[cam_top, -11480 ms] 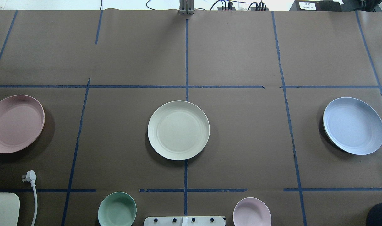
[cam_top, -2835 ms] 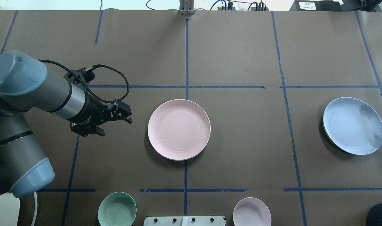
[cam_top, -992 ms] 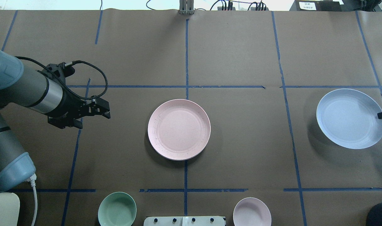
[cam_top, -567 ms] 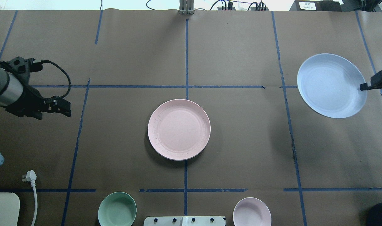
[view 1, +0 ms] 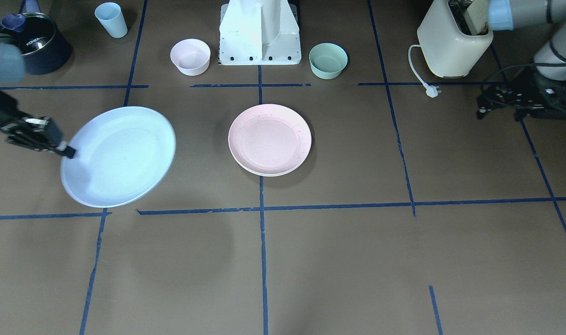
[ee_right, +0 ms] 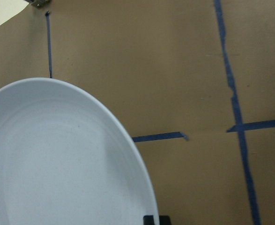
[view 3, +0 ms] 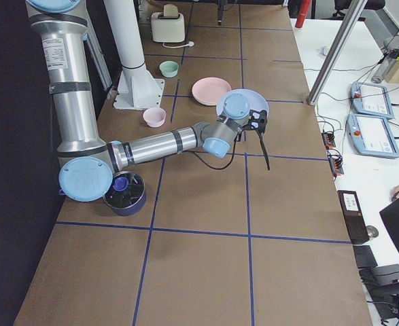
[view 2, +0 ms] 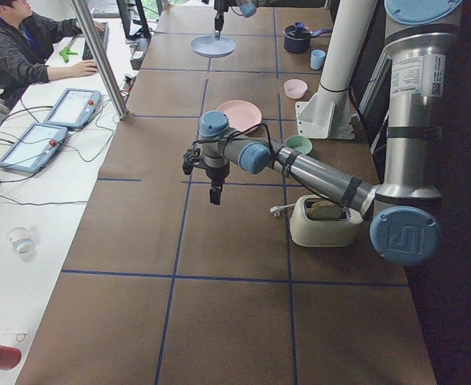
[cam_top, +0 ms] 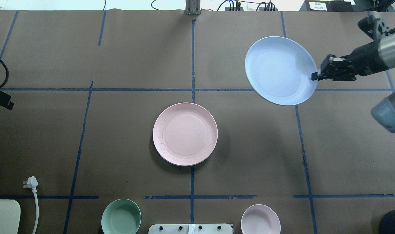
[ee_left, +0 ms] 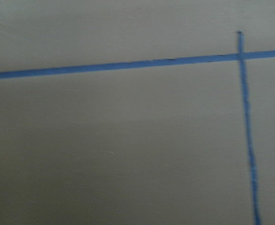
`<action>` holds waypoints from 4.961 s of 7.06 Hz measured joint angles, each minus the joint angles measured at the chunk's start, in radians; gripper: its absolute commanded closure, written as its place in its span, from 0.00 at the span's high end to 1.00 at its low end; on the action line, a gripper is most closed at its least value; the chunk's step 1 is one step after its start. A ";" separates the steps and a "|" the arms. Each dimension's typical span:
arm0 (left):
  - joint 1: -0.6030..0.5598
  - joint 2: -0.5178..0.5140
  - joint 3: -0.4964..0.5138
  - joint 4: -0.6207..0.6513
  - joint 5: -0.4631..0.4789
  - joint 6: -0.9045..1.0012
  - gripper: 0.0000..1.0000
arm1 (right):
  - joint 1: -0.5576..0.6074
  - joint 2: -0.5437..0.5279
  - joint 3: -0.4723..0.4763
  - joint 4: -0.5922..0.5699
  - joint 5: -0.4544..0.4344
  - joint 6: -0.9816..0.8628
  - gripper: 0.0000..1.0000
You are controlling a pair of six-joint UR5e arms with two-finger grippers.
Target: Stack three plates with pink and blue
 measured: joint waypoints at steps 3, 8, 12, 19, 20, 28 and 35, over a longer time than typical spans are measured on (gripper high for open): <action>-0.066 0.003 0.055 -0.001 -0.028 0.094 1.00 | -0.318 0.118 0.089 -0.175 -0.319 0.122 0.00; -0.087 0.009 0.093 -0.015 -0.049 0.123 1.00 | -0.565 0.232 0.083 -0.306 -0.557 0.171 0.01; -0.089 0.009 0.105 -0.016 -0.051 0.134 1.00 | -0.568 0.244 0.063 -0.322 -0.560 0.167 1.00; -0.256 0.027 0.128 0.090 -0.065 0.391 1.00 | -0.287 0.211 0.114 -0.632 -0.384 -0.260 1.00; -0.322 0.023 0.172 0.131 -0.067 0.492 1.00 | -0.189 0.172 0.118 -0.685 -0.320 -0.443 1.00; -0.421 0.041 0.294 0.153 -0.115 0.596 1.00 | 0.451 -0.163 -0.159 -0.705 0.004 -1.358 1.00; -0.422 0.060 0.296 0.144 -0.115 0.599 1.00 | 0.553 -0.205 -0.168 -0.718 0.034 -1.360 1.00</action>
